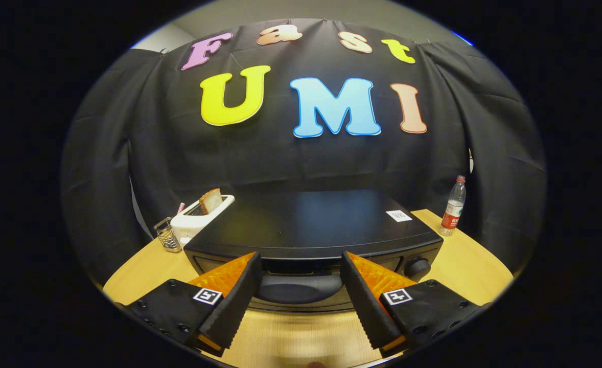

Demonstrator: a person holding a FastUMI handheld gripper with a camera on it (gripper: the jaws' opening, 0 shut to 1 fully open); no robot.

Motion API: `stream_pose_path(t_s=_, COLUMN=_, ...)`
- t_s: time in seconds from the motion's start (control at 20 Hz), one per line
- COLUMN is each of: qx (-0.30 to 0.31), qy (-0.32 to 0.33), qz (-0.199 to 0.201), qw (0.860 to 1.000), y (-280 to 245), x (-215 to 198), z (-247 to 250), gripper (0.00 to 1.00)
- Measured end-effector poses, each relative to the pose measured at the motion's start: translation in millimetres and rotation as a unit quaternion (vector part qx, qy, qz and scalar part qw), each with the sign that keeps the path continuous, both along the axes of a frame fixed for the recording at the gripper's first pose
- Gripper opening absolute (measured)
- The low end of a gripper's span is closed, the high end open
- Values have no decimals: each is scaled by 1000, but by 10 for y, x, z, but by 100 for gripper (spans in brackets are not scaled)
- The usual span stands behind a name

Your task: Open the toaster oven, put the food inside, and close the toaster oven door.

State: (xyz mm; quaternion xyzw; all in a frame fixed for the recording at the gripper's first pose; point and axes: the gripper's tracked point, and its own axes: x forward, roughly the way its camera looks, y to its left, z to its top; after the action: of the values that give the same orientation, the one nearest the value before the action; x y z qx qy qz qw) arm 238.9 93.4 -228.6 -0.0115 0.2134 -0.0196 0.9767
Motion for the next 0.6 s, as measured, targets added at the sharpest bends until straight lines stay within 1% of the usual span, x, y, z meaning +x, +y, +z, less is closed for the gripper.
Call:
stream_pose_path(t_s=0.2, qx=-15, qy=-1, qz=11, qw=1000, y=6, x=-32, z=-12, gripper=99)
stream_pose_path(t_s=0.6, qx=-20, qy=9, qz=35, qw=999, y=20, x=-452, z=-94, gripper=99)
